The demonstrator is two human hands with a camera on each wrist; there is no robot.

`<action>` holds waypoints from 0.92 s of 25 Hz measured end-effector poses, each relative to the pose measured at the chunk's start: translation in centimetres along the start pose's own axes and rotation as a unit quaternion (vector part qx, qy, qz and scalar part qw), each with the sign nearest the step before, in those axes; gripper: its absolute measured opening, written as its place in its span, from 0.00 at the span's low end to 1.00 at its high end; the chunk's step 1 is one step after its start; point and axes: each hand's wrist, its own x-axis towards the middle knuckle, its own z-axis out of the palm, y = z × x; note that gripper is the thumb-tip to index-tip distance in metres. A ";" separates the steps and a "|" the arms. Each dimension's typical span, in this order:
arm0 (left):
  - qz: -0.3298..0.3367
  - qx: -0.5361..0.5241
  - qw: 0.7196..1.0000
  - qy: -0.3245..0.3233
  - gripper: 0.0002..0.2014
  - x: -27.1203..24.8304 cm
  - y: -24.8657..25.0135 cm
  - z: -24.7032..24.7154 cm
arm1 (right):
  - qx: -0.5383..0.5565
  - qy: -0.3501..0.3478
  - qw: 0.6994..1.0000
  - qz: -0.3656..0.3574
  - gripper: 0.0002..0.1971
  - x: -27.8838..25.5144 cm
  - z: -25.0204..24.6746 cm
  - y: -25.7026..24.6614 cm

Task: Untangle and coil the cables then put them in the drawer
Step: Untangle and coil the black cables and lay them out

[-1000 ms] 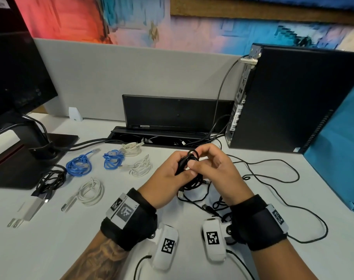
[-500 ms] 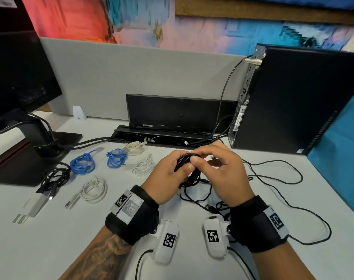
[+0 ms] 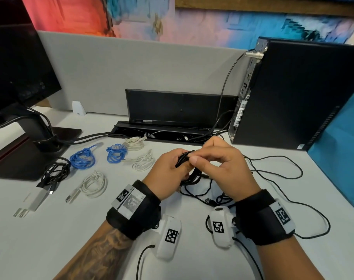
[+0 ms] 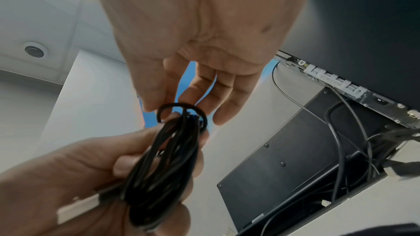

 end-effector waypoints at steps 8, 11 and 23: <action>0.010 0.011 1.000 -0.011 0.26 -0.1 0.7 -1.0 | 0.037 -0.014 0.999 0.006 0.11 0.1 0.1 0.4; -0.031 -0.100 0.993 -0.052 0.22 0.0 0.6 -1.2 | 0.057 -0.086 0.994 0.031 0.21 0.0 -0.2 0.3; -0.059 -0.072 0.990 -0.110 0.10 0.2 -0.1 -0.7 | 0.004 -0.003 0.999 0.050 0.09 0.2 0.1 0.7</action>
